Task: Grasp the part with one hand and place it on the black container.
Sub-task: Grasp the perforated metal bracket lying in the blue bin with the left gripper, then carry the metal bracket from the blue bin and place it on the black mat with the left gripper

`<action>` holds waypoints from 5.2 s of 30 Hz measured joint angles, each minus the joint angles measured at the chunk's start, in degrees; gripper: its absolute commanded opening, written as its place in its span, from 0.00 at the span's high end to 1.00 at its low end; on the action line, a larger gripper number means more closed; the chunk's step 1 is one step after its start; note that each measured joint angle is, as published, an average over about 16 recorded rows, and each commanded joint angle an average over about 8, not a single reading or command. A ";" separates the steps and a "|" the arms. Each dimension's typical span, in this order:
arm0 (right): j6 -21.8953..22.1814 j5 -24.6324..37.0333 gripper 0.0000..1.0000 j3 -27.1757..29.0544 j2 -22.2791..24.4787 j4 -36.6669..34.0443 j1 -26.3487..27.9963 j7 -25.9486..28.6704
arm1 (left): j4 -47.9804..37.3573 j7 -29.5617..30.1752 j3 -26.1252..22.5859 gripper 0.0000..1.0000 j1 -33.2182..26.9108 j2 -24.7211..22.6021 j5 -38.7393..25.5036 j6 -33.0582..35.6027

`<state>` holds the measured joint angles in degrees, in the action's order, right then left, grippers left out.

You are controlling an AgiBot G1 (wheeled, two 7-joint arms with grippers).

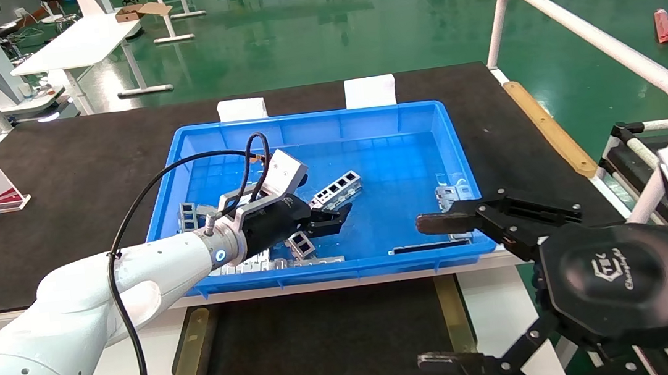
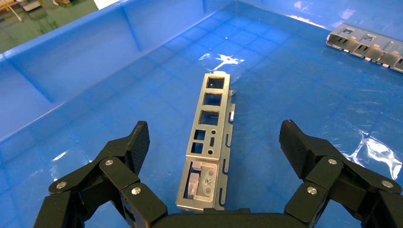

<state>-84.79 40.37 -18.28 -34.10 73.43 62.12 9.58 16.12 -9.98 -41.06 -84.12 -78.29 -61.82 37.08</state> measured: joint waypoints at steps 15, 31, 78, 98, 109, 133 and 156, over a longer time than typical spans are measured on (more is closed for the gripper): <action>0.01 -0.02 1.00 -0.03 0.01 0.00 0.01 -0.02 | -0.08 0.27 -4.84 1.00 0.25 0.14 4.93 -1.62; 0.03 -0.04 1.00 -0.06 0.02 0.00 0.01 -0.03 | -0.36 -1.03 -8.41 1.00 0.56 0.19 9.62 -2.77; 0.06 -0.10 1.00 -0.15 0.06 0.00 0.04 -0.08 | 19.37 2.23 -9.80 1.00 3.52 19.00 21.76 33.92; 0.08 -0.13 1.00 -0.19 0.08 0.00 0.05 -0.10 | 48.87 18.59 -14.15 1.00 25.79 32.54 20.46 8.72; 0.09 -0.14 1.00 -0.21 0.09 0.00 0.05 -0.11 | 47.16 23.61 -15.80 1.00 31.88 26.90 20.23 -8.81; 0.11 -0.18 1.00 -0.26 0.10 0.00 0.06 -0.13 | 38.01 30.68 -15.99 1.00 34.02 10.07 22.84 -37.74; 0.13 -0.20 0.22 -0.30 0.12 0.00 0.07 -0.15 | 30.52 33.87 -14.22 0.46 33.10 1.88 25.45 -43.80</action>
<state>-84.66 40.17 -18.58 -33.98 73.43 62.19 9.43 46.64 23.88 -55.28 -51.02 -76.41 -36.37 -6.71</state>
